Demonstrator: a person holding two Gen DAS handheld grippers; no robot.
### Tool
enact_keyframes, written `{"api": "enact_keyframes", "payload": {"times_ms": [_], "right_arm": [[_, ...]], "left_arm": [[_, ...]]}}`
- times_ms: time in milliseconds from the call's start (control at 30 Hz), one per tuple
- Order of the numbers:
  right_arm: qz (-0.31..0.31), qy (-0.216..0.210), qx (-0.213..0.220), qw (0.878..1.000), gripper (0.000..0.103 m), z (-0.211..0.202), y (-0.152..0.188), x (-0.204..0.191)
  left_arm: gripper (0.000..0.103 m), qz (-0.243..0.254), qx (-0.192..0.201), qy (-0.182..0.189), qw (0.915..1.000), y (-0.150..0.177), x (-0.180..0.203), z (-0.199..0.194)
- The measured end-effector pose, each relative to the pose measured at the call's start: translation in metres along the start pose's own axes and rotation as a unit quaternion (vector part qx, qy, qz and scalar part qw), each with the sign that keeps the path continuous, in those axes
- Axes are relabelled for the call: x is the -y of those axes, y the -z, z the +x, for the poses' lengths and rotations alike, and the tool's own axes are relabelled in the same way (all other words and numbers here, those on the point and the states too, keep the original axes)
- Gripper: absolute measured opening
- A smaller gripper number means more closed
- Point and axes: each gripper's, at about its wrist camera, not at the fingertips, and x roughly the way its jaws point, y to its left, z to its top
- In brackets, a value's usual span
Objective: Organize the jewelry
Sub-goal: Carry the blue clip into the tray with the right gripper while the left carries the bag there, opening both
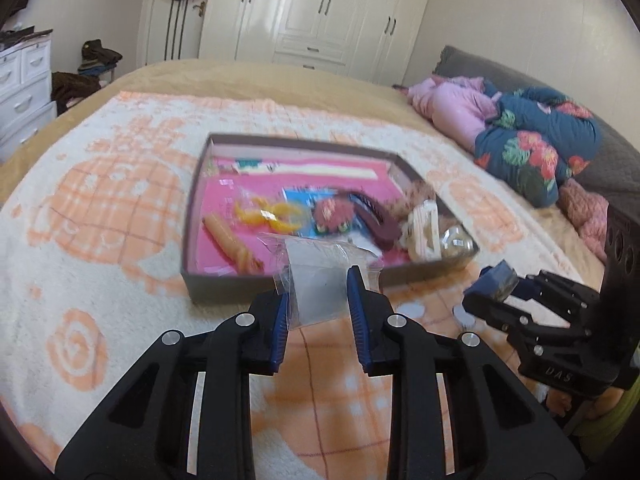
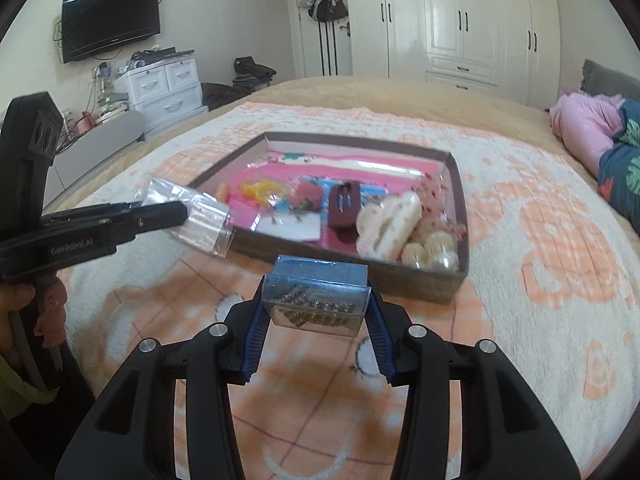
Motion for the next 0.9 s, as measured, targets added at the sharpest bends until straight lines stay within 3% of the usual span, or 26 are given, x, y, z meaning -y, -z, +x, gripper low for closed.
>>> {"api": "enact_keyframes", "payload": {"times_ms": [367, 900], "right_arm": [[-0.015, -0.002, 0.013, 1.000, 0.043, 0.020, -0.035, -0.012], [-0.015, 0.010, -0.001, 1.000, 0.043, 0.070, -0.064, -0.015]], "left_arm": [[0.019, -0.022, 0.025, -0.025, 0.9991, -0.032, -0.030, 0.008], [0.019, -0.026, 0.017, -0.049, 0.9983, -0.057, -0.054, 0.051]]}}
